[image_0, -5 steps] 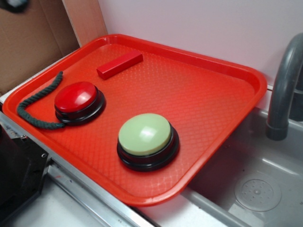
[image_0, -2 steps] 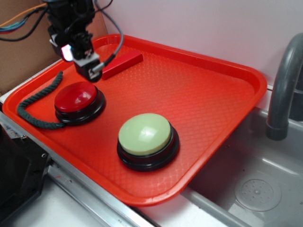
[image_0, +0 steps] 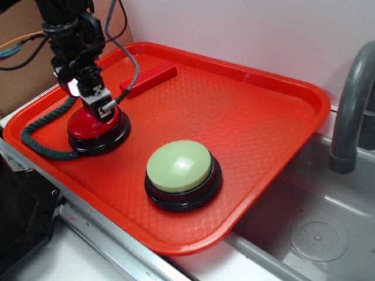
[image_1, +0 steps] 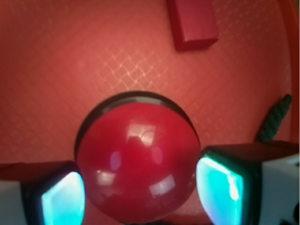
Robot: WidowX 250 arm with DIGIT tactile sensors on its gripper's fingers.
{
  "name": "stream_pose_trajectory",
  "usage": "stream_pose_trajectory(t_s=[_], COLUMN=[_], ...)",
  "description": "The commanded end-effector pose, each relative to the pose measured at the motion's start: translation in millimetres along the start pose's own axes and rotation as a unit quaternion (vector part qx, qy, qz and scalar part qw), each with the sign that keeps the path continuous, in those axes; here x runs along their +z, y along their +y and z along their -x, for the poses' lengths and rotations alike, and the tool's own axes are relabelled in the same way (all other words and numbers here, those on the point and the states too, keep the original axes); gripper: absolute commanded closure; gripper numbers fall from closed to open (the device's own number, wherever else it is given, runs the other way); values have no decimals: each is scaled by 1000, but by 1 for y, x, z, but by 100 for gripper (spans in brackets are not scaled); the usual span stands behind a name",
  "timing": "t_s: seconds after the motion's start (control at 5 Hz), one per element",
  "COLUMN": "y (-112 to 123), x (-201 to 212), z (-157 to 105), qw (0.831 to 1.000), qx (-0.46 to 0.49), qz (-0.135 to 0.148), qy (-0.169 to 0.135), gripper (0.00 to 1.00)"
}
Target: Push the red button.
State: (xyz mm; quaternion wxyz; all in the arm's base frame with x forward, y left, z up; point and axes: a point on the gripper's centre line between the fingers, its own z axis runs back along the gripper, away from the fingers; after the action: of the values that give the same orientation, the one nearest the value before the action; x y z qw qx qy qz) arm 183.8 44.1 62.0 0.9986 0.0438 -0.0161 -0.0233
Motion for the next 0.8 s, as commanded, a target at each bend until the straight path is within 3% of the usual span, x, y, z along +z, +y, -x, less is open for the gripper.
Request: stream_pose_trajectory(t_s=[0.0, 0.4, 0.6], y=[3, 3, 5], x=[-16, 3, 32], z=[-8, -6, -5], qw=[1000, 1000, 1000], qx=[-5, -1, 8], qz=[10, 5, -1], qy=[-2, -7, -15], gripper=[0, 0, 0])
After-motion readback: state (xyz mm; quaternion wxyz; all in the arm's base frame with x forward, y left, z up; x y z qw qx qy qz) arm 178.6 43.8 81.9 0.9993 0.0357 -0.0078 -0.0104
